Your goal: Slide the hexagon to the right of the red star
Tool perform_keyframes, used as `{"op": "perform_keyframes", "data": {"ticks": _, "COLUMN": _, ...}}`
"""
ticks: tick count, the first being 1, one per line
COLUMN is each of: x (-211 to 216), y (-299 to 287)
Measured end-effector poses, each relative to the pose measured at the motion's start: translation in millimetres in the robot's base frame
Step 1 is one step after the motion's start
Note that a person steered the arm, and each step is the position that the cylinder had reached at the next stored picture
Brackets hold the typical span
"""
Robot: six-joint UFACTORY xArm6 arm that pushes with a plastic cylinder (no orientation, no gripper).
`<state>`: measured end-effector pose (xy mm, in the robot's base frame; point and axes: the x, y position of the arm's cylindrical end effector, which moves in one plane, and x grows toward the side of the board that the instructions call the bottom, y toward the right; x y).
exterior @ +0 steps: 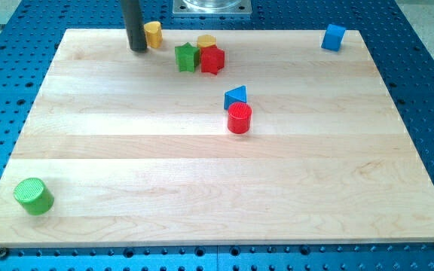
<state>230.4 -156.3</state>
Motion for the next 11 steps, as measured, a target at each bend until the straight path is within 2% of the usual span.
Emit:
{"op": "perform_keyframes", "data": {"ticks": 1, "x": -34.4, "y": 7.3}}
{"op": "perform_keyframes", "data": {"ticks": 2, "x": -38.3, "y": 34.6}}
{"op": "perform_keyframes", "data": {"ticks": 5, "x": -3.8, "y": 184.8}}
{"op": "perform_keyframes", "data": {"ticks": 6, "x": -20.2, "y": 187.1}}
{"op": "perform_keyframes", "data": {"ticks": 7, "x": -33.8, "y": 131.2}}
{"op": "perform_keyframes", "data": {"ticks": 8, "x": -16.4, "y": 108.8}}
{"op": "perform_keyframes", "data": {"ticks": 9, "x": 19.3, "y": 159.5}}
{"op": "perform_keyframes", "data": {"ticks": 11, "x": 34.8, "y": 266.1}}
